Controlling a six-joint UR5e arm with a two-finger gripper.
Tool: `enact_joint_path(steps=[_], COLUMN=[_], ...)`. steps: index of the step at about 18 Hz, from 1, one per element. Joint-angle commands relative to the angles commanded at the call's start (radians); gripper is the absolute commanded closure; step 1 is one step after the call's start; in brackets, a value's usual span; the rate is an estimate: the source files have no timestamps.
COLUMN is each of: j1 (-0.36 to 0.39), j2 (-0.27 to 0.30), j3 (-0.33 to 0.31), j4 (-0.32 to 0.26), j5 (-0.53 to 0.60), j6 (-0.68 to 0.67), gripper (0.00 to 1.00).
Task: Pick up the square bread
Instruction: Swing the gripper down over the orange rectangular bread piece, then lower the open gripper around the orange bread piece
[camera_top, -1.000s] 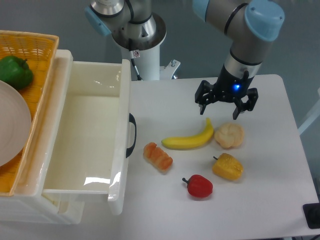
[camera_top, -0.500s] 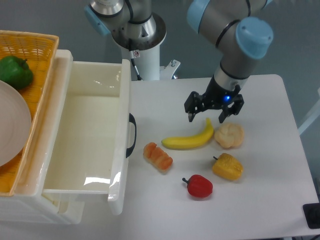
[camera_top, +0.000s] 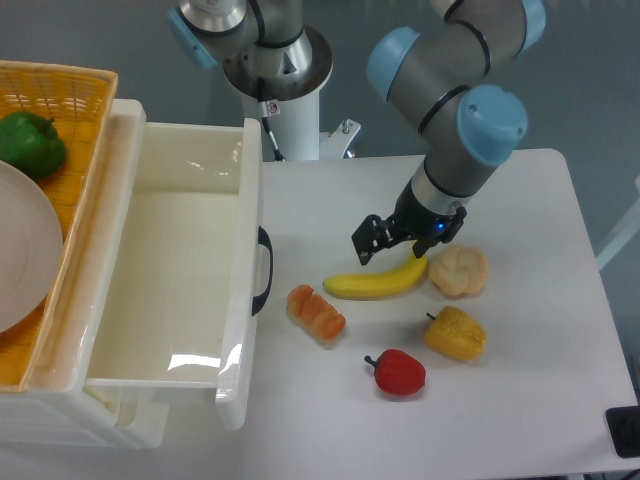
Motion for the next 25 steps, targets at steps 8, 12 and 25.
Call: enact_joint_path(steps=[8,12,25], j1=[-0.057,-0.088,-0.157], j2=[-0.052,-0.077,-0.146], j3=[0.0,-0.003,0.003], j4=[0.089,0.089,0.146], j5=[0.005,0.005,0.061], j6=[-0.12,-0.12,-0.126], gripper=[0.0,0.0,0.0])
